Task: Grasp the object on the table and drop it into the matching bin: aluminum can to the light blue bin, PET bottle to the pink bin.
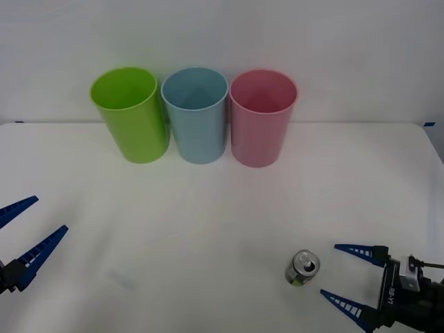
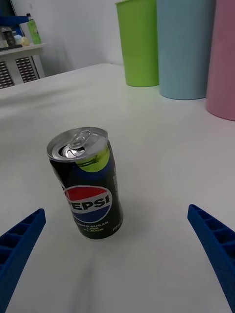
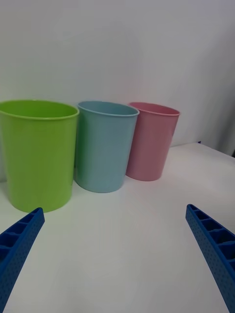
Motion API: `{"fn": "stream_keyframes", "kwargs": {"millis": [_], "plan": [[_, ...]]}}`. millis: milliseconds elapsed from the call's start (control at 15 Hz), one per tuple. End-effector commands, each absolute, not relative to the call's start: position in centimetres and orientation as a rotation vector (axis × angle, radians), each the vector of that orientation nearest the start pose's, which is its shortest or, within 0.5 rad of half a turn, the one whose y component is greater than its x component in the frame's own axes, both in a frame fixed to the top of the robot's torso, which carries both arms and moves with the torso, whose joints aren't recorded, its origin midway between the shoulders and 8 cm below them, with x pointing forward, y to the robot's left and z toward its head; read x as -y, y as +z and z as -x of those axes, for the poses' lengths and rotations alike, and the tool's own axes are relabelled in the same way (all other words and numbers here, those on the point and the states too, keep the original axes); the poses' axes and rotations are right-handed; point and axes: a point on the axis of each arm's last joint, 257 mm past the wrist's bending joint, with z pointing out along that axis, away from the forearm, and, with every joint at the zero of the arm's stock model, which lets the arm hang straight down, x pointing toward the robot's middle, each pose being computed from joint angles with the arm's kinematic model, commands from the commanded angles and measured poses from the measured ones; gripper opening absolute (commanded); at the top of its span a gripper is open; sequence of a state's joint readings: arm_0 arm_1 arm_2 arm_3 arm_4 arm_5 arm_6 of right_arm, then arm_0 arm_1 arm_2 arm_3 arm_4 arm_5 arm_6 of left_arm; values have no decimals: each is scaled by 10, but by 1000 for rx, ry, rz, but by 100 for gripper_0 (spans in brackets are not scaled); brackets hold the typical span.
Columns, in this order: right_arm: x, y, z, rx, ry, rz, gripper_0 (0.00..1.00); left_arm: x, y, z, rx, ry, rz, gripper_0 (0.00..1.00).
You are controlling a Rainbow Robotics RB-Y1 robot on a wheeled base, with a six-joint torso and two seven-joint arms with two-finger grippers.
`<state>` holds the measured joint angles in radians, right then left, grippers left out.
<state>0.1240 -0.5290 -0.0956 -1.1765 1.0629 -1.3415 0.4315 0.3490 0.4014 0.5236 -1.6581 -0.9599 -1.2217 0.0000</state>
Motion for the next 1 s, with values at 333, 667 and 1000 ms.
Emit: {"fn": "stream_keyframes", "kwargs": {"millis": [333,667,1000], "plan": [[200,-332,-344,-1506,728,941,100,-330,-169,-342,-1441,-567,-465,100],[175,-338,-351,-1493,724,947,100,-330,-169,-342,-1441,-567,-465,100],[160,-341,-356,-1485,714,946,100,-330,-169,-342,-1441,-567,-465,100]]}}
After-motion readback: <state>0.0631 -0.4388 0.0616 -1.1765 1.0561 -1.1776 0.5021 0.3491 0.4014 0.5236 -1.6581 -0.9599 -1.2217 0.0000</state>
